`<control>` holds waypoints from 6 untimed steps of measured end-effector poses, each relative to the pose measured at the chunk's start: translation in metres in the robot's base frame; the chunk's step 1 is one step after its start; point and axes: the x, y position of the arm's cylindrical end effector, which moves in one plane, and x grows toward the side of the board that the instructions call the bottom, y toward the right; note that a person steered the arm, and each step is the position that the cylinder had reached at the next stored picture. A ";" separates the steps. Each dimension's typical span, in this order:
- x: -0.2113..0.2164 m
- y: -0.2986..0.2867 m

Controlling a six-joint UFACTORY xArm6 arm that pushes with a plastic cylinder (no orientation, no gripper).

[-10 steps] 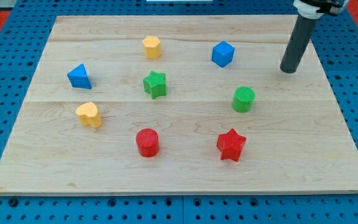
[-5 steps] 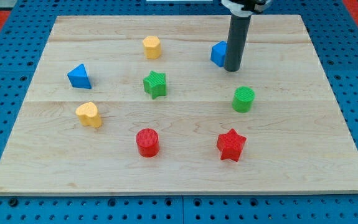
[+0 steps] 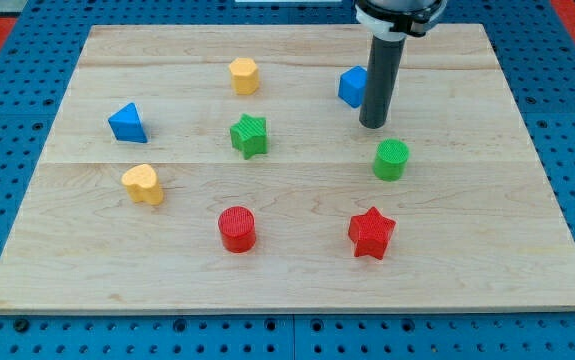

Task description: Move blue cube towards top right

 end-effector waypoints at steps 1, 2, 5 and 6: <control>-0.028 -0.008; -0.042 -0.054; -0.070 -0.029; -0.060 -0.032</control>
